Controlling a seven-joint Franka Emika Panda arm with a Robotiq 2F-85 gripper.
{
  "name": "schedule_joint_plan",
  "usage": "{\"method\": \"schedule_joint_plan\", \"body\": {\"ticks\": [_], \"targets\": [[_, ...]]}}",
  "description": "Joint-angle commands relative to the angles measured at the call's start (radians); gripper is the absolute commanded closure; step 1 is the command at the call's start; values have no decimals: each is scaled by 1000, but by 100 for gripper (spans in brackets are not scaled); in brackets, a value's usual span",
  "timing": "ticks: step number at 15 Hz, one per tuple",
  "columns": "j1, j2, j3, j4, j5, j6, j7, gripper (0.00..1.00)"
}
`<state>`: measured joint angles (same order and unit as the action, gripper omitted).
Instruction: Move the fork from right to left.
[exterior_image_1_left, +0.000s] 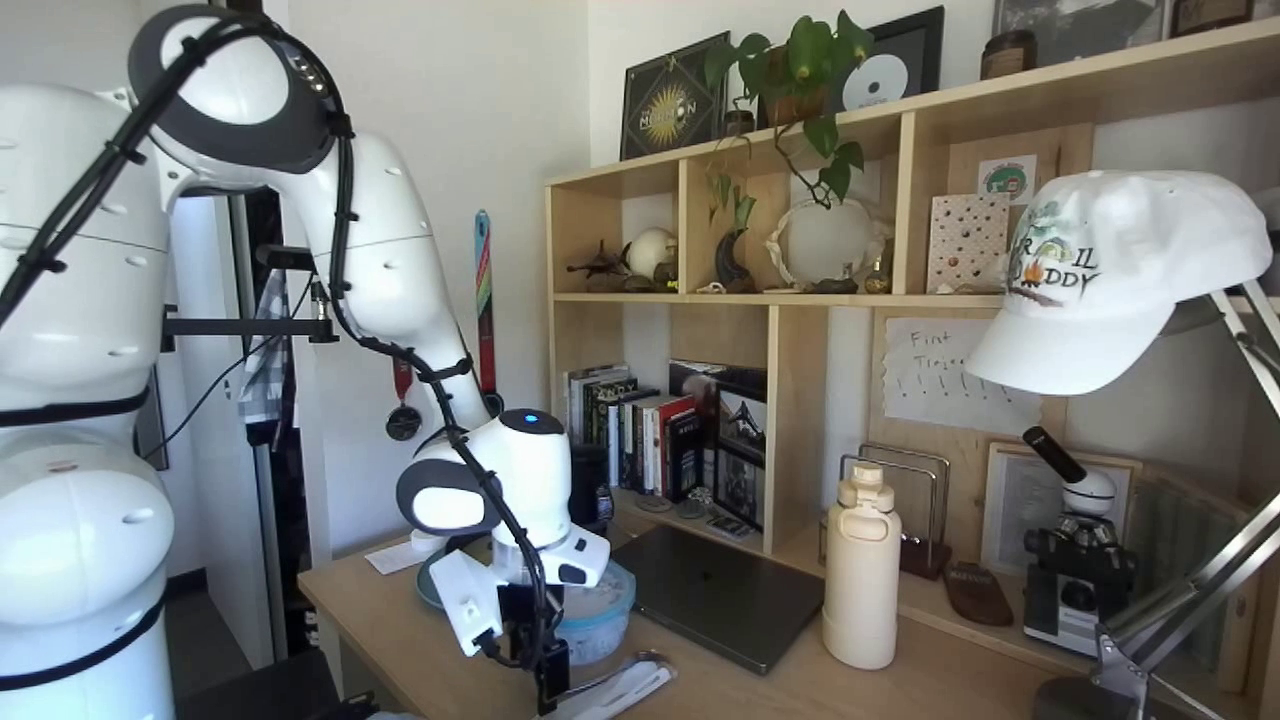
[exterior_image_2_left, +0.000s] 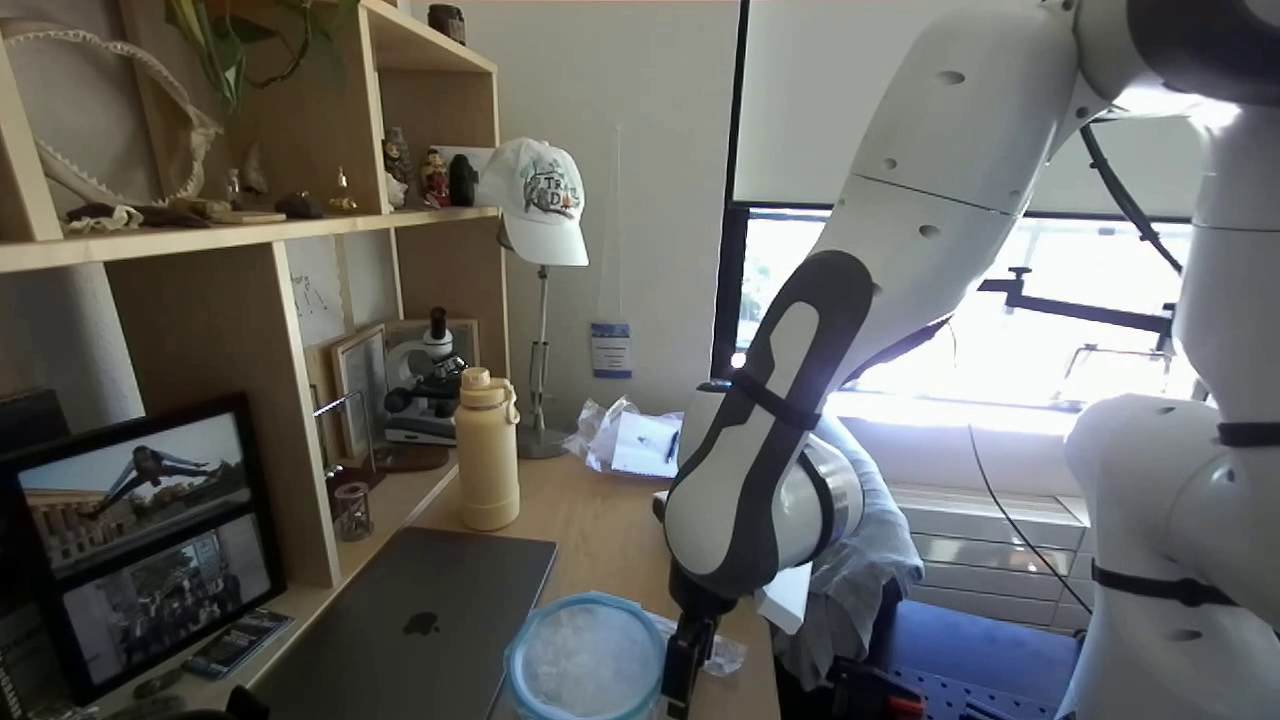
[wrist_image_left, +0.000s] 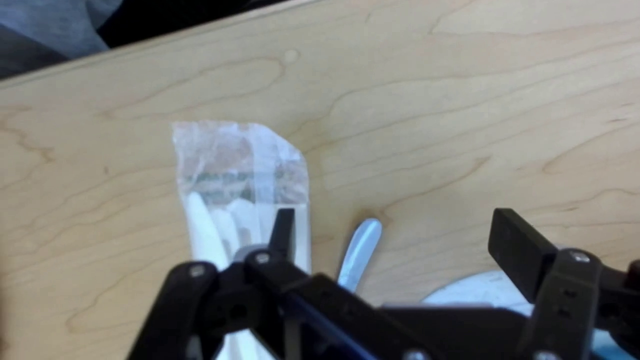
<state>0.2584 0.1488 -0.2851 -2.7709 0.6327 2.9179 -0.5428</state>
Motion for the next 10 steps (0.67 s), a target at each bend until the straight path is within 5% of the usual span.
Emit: {"method": "schedule_joint_plan", "body": {"ticks": [1,10], "targets": [[45,-8,-54,-12,-15,44,30,27],[108,-7,-104,-12,30,79,14,90]]}}
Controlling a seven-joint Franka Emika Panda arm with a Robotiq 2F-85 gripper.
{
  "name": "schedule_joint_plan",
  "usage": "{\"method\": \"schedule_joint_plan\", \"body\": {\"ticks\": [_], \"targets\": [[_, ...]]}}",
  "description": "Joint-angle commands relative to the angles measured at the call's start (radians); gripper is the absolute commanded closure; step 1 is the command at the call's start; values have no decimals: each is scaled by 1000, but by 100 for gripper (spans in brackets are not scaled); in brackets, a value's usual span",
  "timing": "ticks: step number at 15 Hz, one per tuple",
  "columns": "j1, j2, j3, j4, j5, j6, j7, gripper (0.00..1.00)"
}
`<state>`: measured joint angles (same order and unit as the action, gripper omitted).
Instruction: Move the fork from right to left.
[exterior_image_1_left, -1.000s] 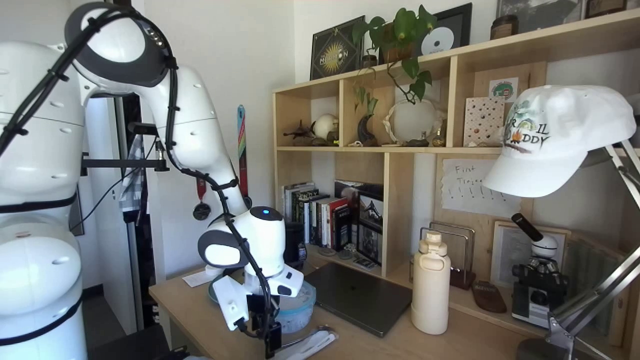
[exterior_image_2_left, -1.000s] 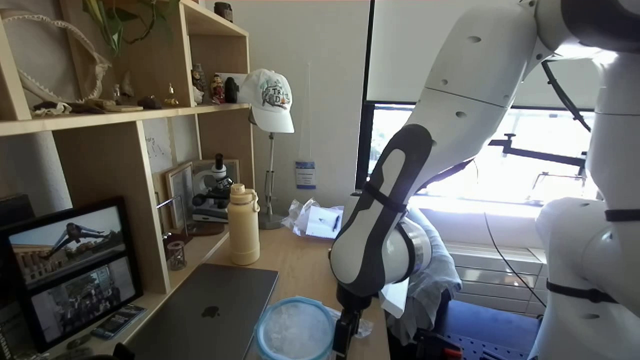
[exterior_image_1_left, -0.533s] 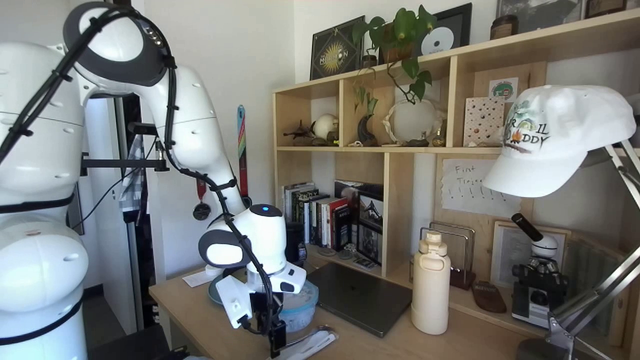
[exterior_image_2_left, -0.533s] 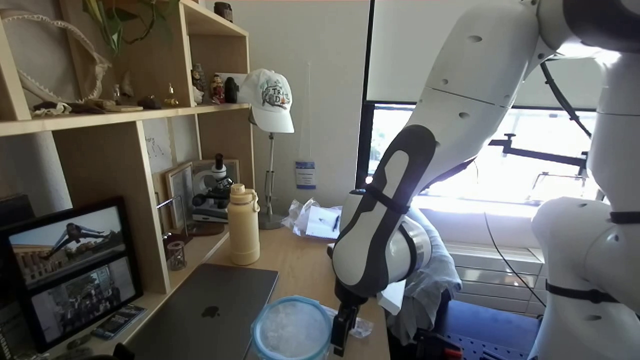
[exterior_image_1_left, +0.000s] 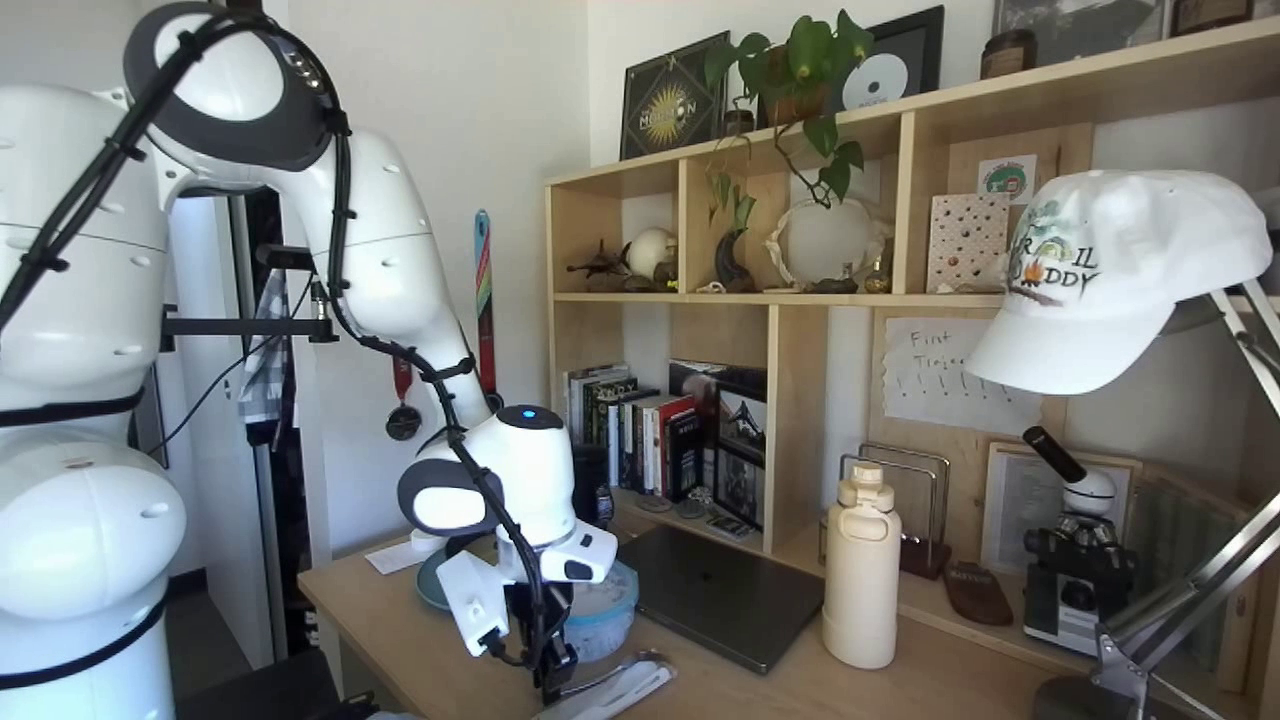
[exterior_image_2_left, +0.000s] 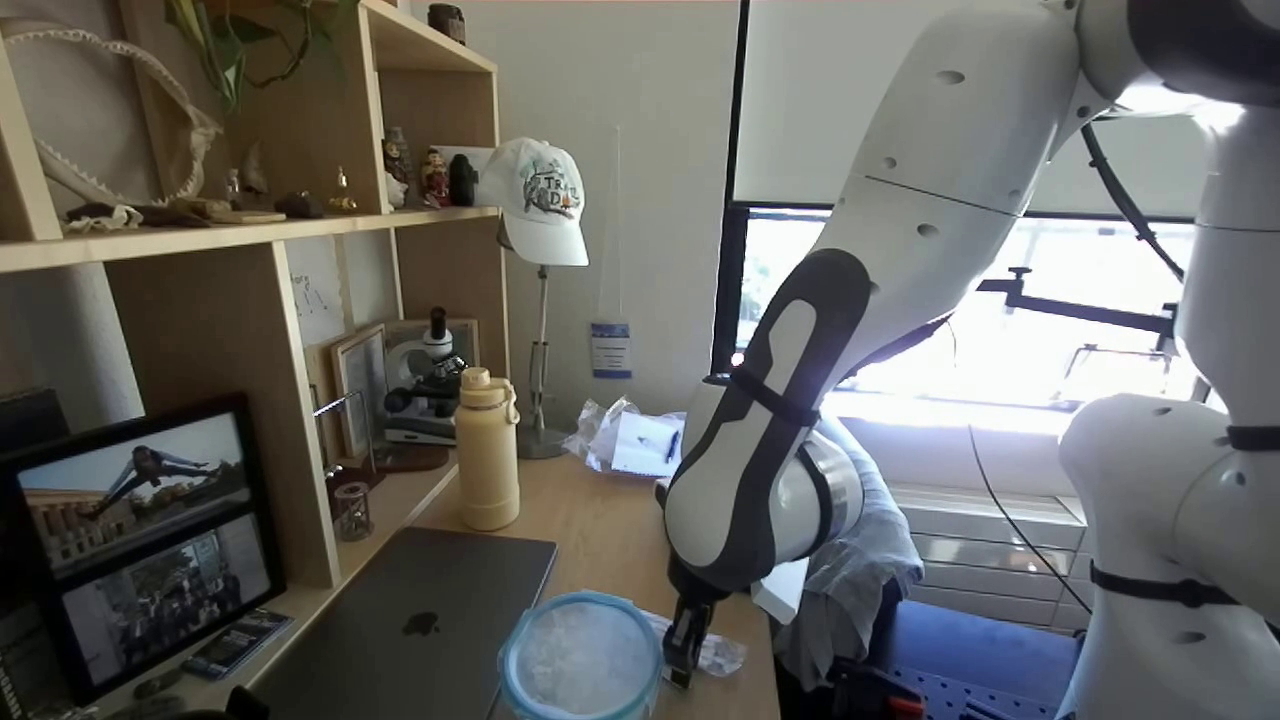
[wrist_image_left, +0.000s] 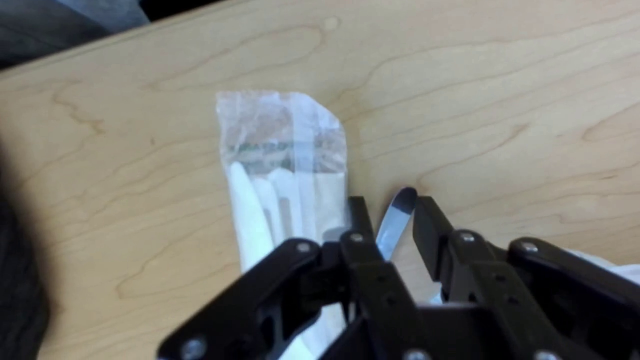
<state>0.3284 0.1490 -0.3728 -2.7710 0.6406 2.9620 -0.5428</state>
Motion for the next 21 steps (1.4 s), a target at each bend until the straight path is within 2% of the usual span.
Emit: {"method": "schedule_joint_plan", "body": {"ticks": [1,2,4,5,7,14,18,19,21], "targets": [[43,-10,-16,-11,31,32,8,95],[49,-9,-15,-12,40,30,8,96],[59,-11,-14,-12,60,26,2,70],[65,-9,-15,-11,68,26,0,70],[77,-4,-19,-9,84,28,-2,57],[92,26,-39,-6,123,44,-17,2],[100,30,-48,-6,146,53,-19,0],[104,30,-52,-6,145,55,-17,22],[111,31,-60,-7,139,61,-13,32]]}}
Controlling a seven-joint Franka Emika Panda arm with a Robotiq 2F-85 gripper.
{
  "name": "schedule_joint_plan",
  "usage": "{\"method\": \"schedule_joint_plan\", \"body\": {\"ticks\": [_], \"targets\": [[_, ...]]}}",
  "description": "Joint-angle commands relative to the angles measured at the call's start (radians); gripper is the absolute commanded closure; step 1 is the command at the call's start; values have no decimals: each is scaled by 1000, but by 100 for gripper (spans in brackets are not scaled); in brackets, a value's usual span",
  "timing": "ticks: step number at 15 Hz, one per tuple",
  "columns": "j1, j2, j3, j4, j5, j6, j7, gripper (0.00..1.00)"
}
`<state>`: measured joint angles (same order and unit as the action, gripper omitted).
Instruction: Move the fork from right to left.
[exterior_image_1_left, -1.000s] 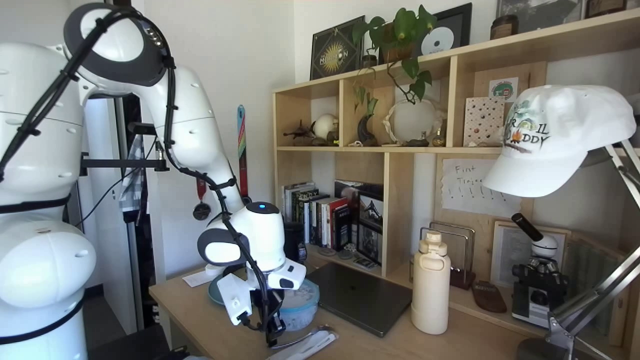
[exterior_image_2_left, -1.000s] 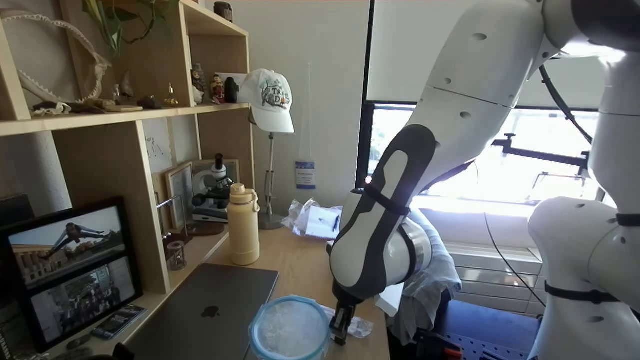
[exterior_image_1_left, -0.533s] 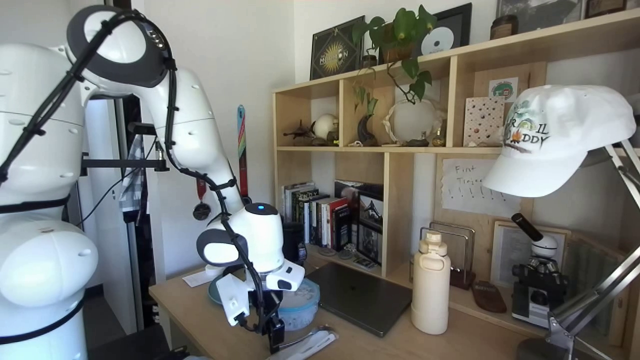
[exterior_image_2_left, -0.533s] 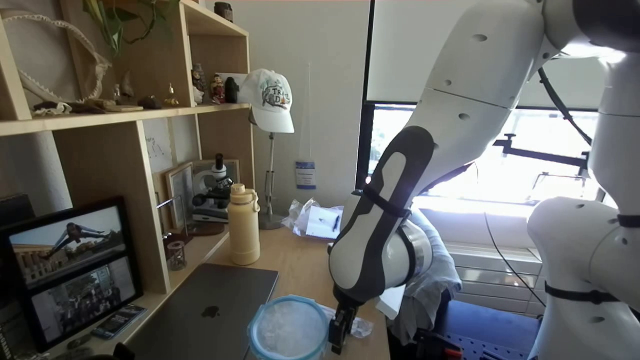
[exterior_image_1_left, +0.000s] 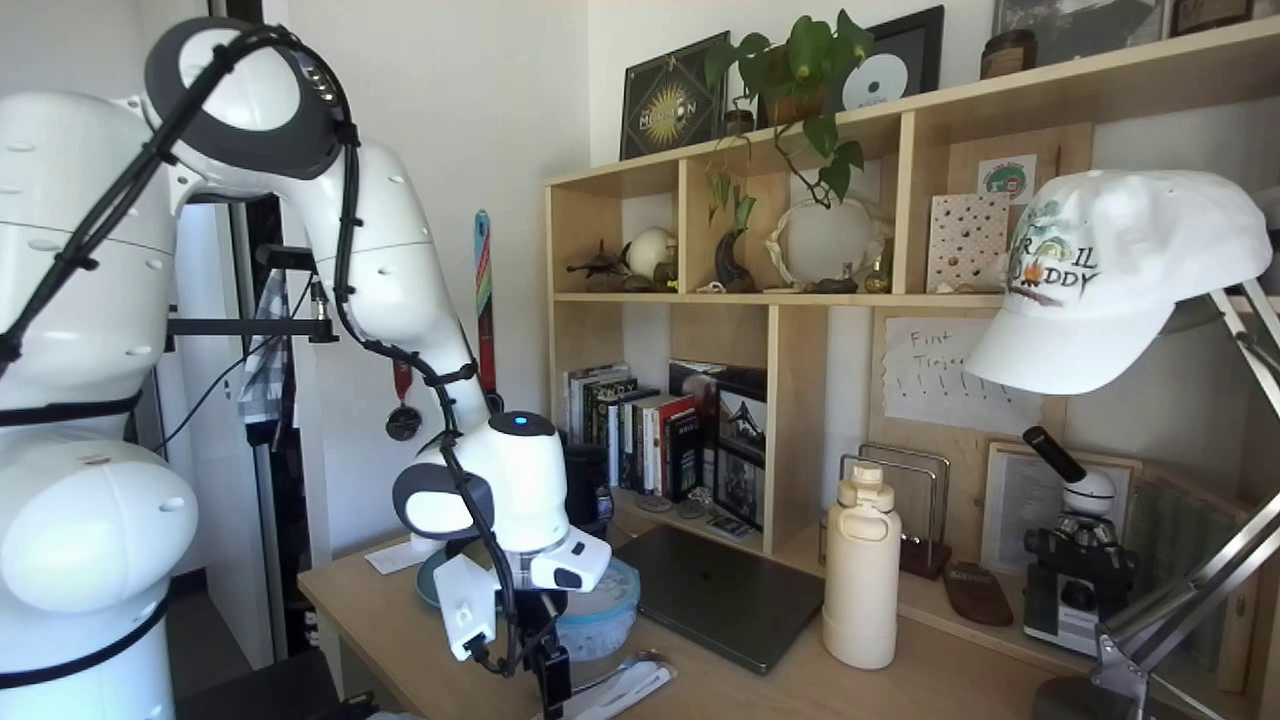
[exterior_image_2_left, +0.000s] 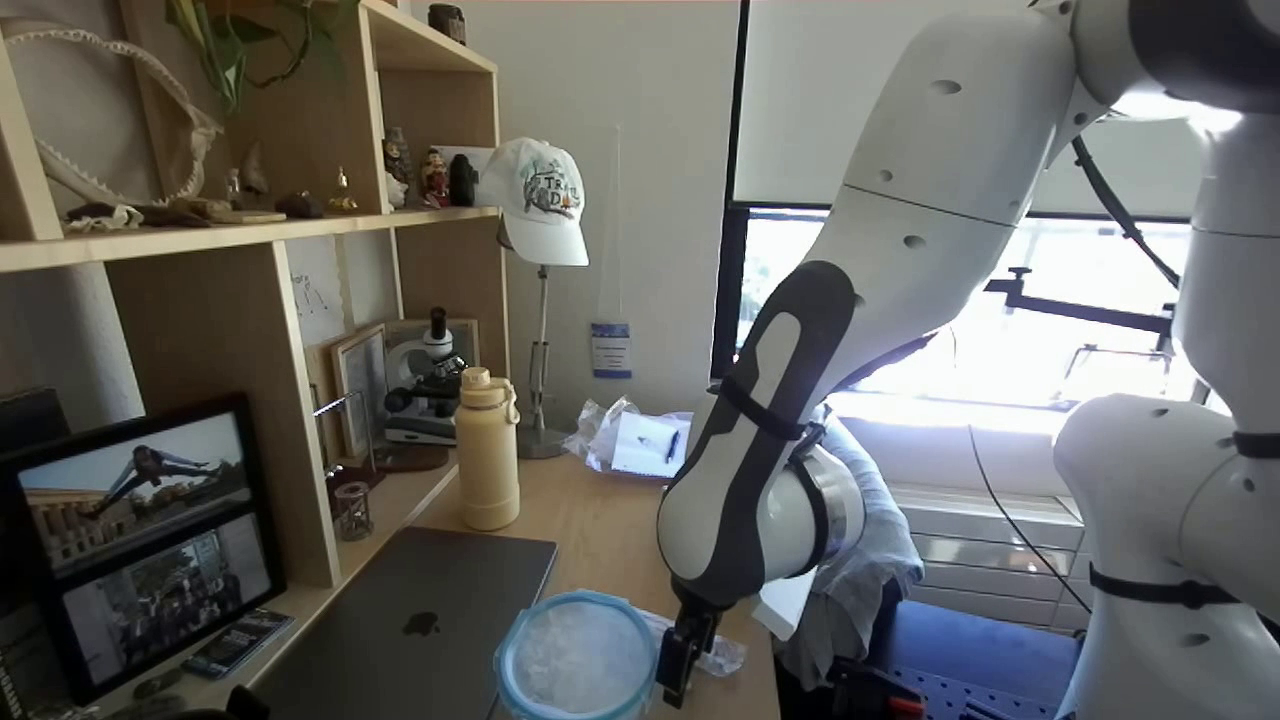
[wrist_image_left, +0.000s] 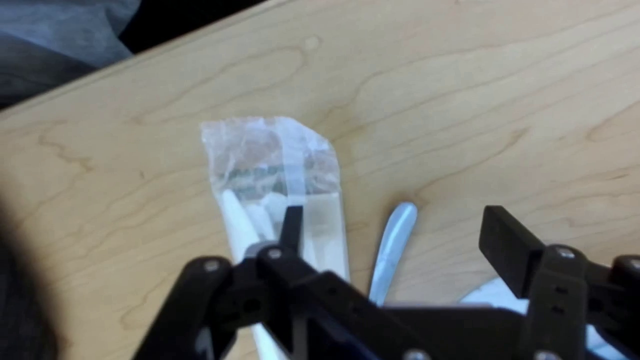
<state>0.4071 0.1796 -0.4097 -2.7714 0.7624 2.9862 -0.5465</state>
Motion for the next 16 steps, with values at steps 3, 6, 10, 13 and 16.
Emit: {"method": "schedule_joint_plan", "body": {"ticks": [3,6,10,13,16], "targets": [[44,1,-29,-7,26,47,-11,55],[53,3,-26,-6,45,55,-13,77],[68,5,-20,-6,80,57,-18,97],[81,6,-23,-6,108,59,-24,96],[89,6,-28,-6,127,59,-29,94]]}}
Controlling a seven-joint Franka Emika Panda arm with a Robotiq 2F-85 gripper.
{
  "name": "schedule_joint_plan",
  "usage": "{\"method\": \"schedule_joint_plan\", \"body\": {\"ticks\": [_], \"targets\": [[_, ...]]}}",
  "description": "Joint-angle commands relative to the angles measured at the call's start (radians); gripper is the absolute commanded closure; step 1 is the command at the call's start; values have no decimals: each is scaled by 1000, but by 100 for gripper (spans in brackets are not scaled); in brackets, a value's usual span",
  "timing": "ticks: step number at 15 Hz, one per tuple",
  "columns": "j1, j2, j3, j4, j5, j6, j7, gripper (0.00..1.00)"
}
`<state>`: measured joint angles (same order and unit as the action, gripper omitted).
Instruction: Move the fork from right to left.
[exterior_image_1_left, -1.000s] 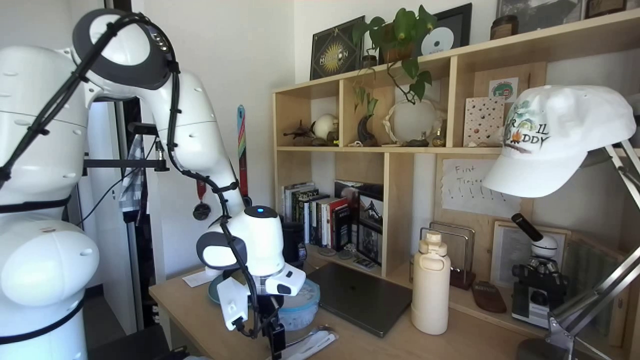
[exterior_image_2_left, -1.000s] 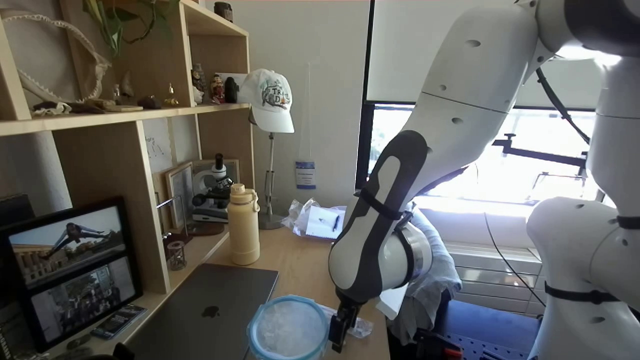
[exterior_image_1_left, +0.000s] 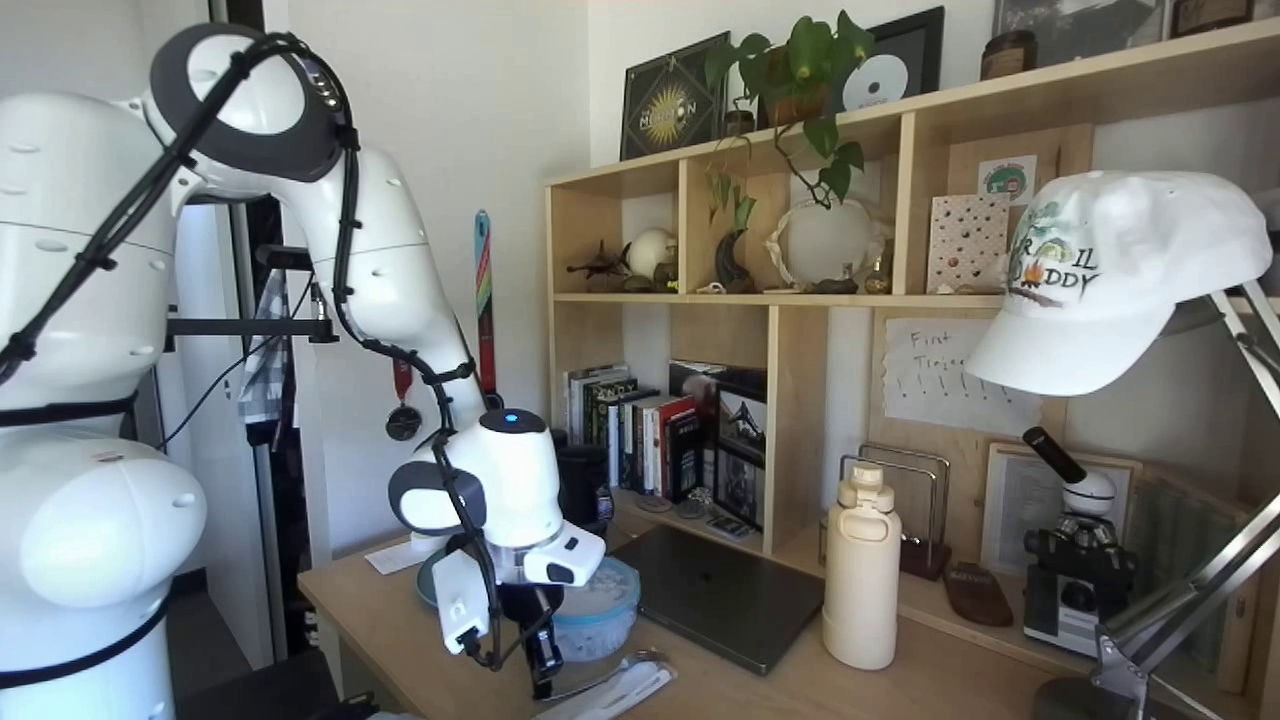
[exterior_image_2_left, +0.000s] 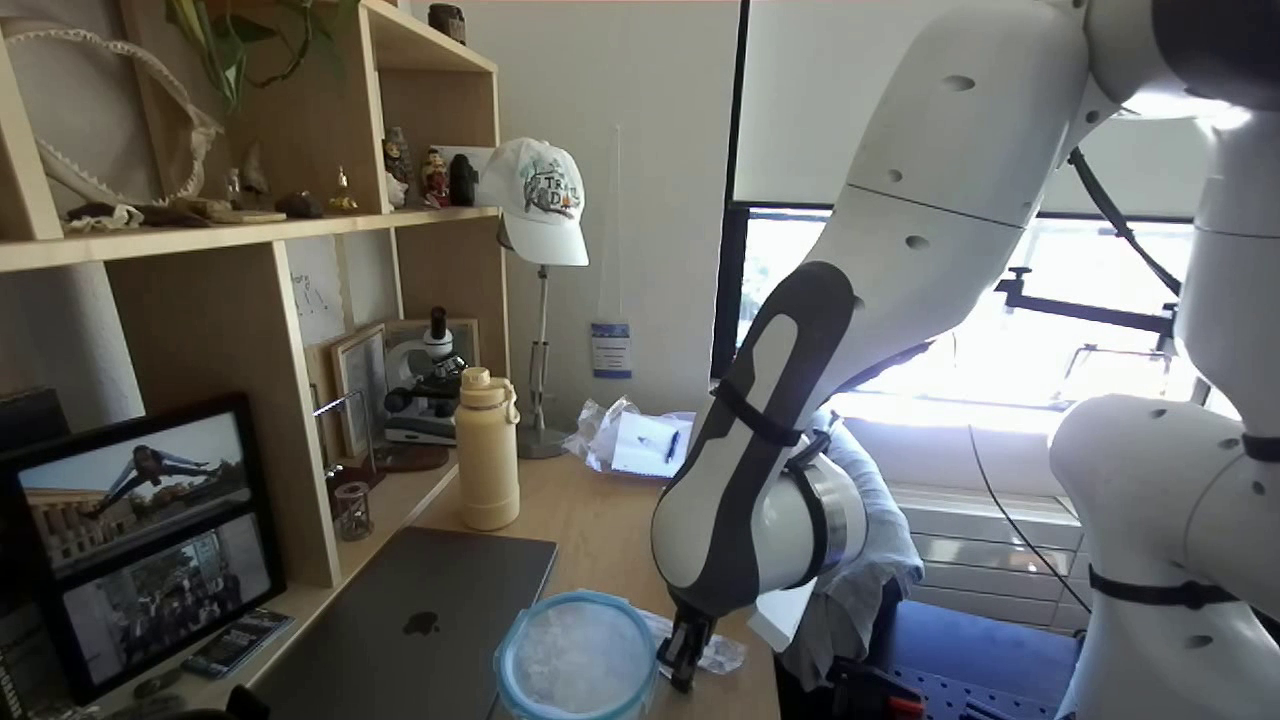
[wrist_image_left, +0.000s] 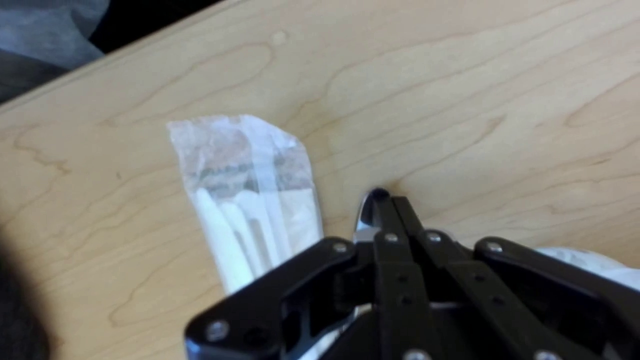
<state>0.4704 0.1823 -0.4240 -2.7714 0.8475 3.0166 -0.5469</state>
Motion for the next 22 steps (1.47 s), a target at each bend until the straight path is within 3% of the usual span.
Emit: {"method": "schedule_joint_plan", "body": {"ticks": [1,3,12,22], "targets": [[26,3,-15,-6,46,27,-30,69],[29,4,-20,-6,52,30,-31,65],[31,6,-31,-5,48,33,-49,0],[13,-3,-6,-6,119,23,-115,0]]}}
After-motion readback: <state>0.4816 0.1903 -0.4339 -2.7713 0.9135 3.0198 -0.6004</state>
